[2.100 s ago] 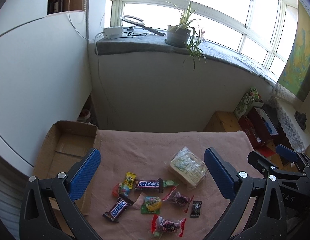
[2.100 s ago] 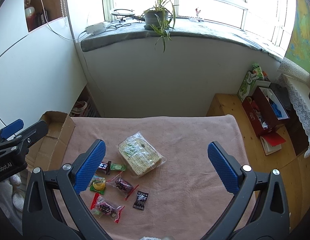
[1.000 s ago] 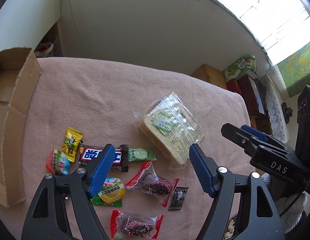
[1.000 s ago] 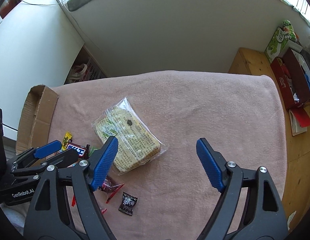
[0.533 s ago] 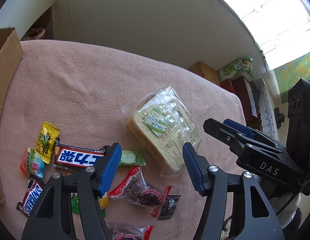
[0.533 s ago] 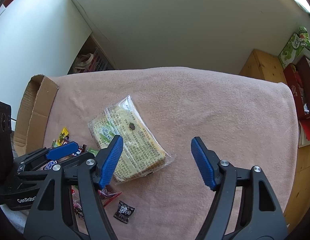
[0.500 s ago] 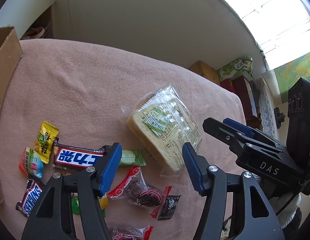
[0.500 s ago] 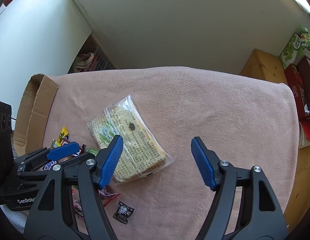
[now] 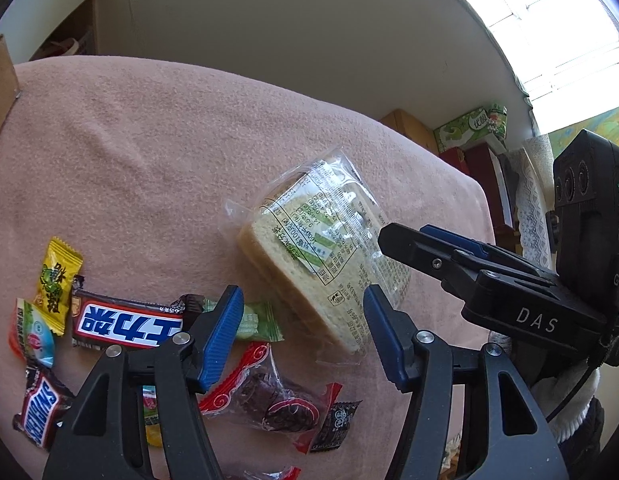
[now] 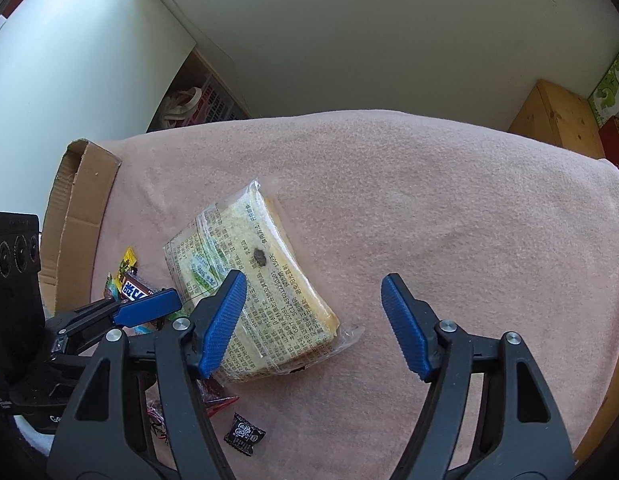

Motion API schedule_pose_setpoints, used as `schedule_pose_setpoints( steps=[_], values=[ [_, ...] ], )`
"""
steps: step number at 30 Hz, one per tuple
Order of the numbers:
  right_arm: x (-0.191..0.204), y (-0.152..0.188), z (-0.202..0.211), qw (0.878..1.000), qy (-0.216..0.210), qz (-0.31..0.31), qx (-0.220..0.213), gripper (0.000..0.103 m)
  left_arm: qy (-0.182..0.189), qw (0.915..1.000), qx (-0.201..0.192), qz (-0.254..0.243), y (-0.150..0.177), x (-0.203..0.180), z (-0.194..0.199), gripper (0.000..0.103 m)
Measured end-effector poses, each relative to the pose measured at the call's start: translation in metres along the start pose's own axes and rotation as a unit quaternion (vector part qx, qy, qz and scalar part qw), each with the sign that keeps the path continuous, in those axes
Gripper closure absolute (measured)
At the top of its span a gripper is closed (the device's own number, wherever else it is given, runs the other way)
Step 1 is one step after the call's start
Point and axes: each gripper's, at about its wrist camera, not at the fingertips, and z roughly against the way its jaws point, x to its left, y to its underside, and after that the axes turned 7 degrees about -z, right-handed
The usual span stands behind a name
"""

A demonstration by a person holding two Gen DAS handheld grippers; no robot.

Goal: Organize snacks
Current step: 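Lower the left gripper onto the clear bread bag and close on it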

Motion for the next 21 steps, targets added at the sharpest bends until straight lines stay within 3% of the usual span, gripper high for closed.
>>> schedule_pose_setpoints(
  steps=[10,19,21],
  values=[
    [-0.01,-0.008,-0.02,0.998,-0.053,-0.023,0.035,0.029,0.008,0.9999,0.003,-0.012,-0.005,-0.007,-0.014,0.042],
    [0.007,-0.009,-0.029,0.995,-0.082,-0.007,0.055,0.029,0.01,0.9996,0.001,-0.025,-0.01,-0.017,-0.024,0.042],
    [0.012,-0.007,-0.031,0.995,-0.084,-0.004,0.058,0.034,0.01,0.9996,0.0,-0.028,-0.009,-0.015,-0.022,0.042]
  ],
)
